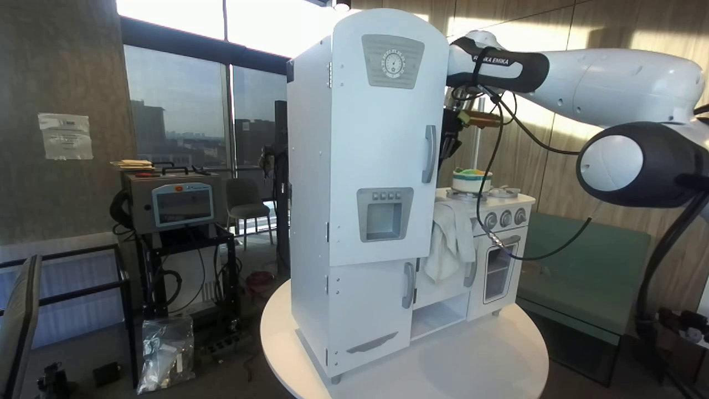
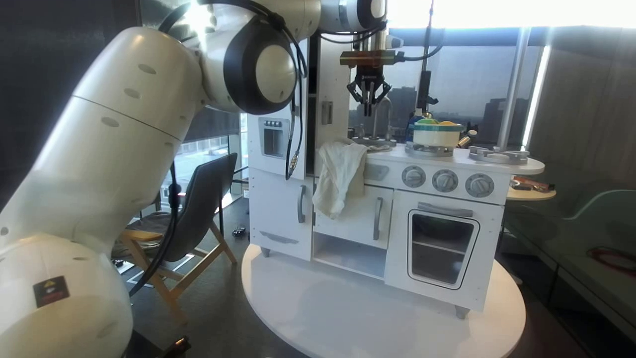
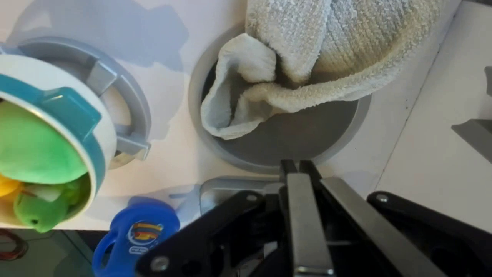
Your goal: Use the towel to wipe the sink
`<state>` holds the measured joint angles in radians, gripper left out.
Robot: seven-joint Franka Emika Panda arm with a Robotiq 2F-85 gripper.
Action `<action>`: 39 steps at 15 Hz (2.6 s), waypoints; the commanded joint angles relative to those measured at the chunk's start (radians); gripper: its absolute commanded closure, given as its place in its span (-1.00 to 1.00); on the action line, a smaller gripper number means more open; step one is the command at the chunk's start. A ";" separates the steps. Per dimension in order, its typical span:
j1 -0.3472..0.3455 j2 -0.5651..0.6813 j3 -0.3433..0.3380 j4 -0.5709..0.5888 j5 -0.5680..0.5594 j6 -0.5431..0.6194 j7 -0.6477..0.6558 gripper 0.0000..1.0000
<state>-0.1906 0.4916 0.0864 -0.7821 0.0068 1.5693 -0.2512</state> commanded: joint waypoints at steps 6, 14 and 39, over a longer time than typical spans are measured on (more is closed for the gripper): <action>0.016 0.027 -0.038 0.109 -0.124 -0.063 0.046 -0.35; -0.044 -0.014 -0.086 0.052 -0.126 -0.143 0.116 -1.00; 0.000 -0.208 -0.024 -0.521 -0.084 0.094 -0.003 -0.18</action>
<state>-0.2054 0.3513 0.0648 -1.2115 -0.0425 1.6073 -0.2755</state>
